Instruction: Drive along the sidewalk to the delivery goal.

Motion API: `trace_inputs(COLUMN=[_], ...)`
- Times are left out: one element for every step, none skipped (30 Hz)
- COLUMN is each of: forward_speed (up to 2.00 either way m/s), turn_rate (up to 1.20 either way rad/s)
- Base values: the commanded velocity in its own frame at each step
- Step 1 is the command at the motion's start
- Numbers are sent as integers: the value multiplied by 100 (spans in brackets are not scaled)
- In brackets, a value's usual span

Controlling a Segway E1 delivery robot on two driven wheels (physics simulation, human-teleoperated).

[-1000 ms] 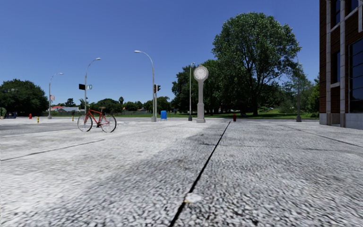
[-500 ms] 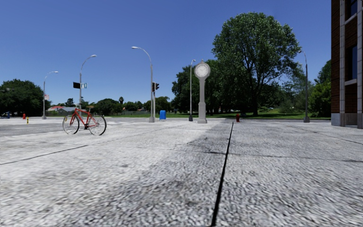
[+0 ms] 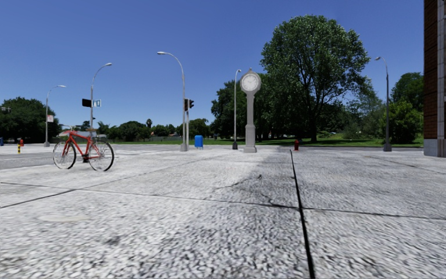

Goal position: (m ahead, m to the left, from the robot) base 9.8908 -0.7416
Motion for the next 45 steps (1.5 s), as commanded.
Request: trace_inputs(forward_speed=[200, 200, 200, 200, 200, 200, 200, 200, 200, 200, 200, 200, 200, 200, 200, 200, 200, 200, 200, 200, 200, 200, 200, 200, 200, 200, 200, 200, 200, 200, 200, 200, 200, 200, 200, 200, 200, 200, 200, 200, 200, 200, 200, 200, 200], turn_rate=[0, 0, 0, 0, 0, 0, 0, 0, 0, 0, 0, 0, 0, 0, 0, 0, 0, 0, -3, -21, -21, -36, -39, 0, 0, 0, 0, 0, 0, 0, 0, 0, 0, 0, 0, 0, 0, 0, 0, 0, 0, 0, 0, 0, 0])
